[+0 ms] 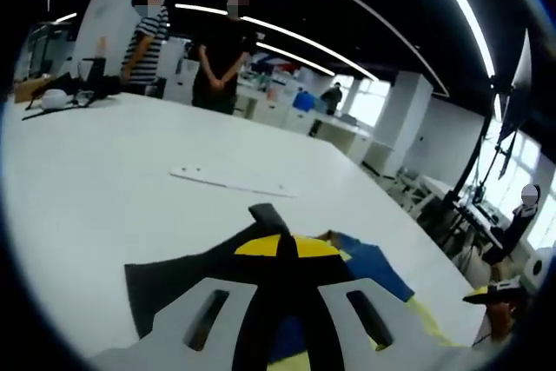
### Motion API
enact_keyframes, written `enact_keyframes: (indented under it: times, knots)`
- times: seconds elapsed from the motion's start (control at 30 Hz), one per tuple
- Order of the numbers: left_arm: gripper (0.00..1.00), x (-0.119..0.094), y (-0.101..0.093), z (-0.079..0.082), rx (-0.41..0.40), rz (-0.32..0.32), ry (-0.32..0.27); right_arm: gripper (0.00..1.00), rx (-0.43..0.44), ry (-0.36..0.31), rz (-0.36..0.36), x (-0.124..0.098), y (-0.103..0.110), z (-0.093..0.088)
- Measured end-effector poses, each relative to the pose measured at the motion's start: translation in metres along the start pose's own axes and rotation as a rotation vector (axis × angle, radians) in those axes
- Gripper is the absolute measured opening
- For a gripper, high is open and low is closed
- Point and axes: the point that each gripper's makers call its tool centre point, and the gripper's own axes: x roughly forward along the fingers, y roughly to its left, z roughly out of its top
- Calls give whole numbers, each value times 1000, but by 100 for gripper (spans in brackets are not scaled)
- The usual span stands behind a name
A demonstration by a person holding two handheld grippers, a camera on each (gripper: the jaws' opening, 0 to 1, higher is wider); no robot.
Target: Fold the garment on the visible template until the final outline fits inside the template.
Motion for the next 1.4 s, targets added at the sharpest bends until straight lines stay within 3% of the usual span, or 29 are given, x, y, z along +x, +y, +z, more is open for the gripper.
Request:
enact_keyframes:
  times: [0.83, 0.97, 1.4]
  knots:
    - [1, 32, -73, -13, 135, -137, 18, 99, 8, 5, -8, 0, -2, -4]
    - [1, 36, -81, -17, 276, -152, 28, 99, 9, 5, -9, 0, -2, -4]
    - [1, 53, -104, -33, 244, -196, 82, 99, 29, 7, -27, -3, -9, -8]
